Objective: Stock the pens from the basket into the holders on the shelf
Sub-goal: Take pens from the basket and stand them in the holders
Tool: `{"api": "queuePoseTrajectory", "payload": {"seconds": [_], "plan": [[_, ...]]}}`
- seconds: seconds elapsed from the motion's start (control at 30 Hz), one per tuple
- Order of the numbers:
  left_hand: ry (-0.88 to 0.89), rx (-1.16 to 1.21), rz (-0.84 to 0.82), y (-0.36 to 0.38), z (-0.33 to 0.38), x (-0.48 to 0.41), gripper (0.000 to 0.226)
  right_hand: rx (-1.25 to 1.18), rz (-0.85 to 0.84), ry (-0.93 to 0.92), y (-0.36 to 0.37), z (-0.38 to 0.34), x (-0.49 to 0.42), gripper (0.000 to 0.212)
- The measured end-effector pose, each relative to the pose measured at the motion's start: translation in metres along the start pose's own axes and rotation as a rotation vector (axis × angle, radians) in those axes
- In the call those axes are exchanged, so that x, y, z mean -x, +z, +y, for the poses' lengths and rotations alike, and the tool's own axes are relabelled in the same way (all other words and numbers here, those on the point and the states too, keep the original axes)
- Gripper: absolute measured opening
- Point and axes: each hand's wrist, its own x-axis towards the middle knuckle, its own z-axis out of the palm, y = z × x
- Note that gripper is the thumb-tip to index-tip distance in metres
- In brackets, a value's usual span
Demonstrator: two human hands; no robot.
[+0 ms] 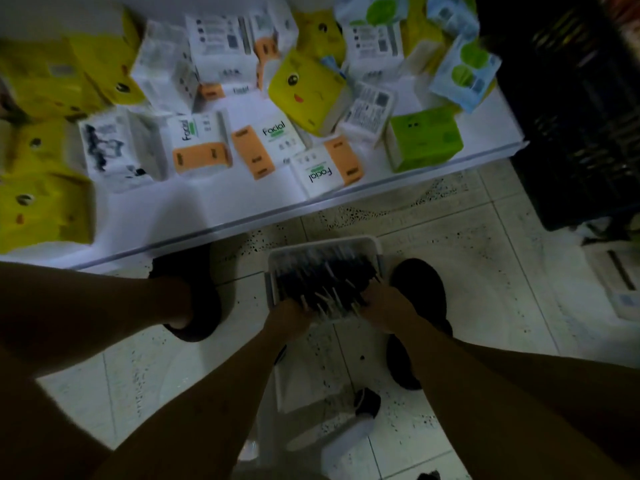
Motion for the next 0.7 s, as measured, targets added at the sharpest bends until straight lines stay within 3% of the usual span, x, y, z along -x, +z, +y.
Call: {"api": "queuePoseTrajectory", "payload": {"seconds": [0.13, 0.3, 0.5, 0.57, 0.7], "plan": [[-0.009, -0.008, -0.033, -0.003, -0.001, -0.015, 0.005, -0.07, 0.055, 0.092, 0.013, 0.004, -0.01, 0.03], [-0.037, 0.072, -0.02, -0.005, -0.009, -0.019, 0.015, -0.125, 0.116, 0.21, 0.024, 0.006, -0.019, 0.017], [-0.179, 0.345, 0.005, -0.005, -0.012, -0.008, 0.009, -0.16, 0.098, 0.25, 0.023, 0.004, -0.017, 0.029], [-0.194, 0.463, -0.007, -0.007, -0.01, 0.0, 0.019, -0.158, 0.033, 0.248, 0.02, -0.001, -0.013, 0.023], [-0.192, 0.578, -0.057, -0.011, -0.006, 0.018, 0.031, -0.159, -0.03, 0.27, 0.009, -0.013, 0.003, 0.039]]}}
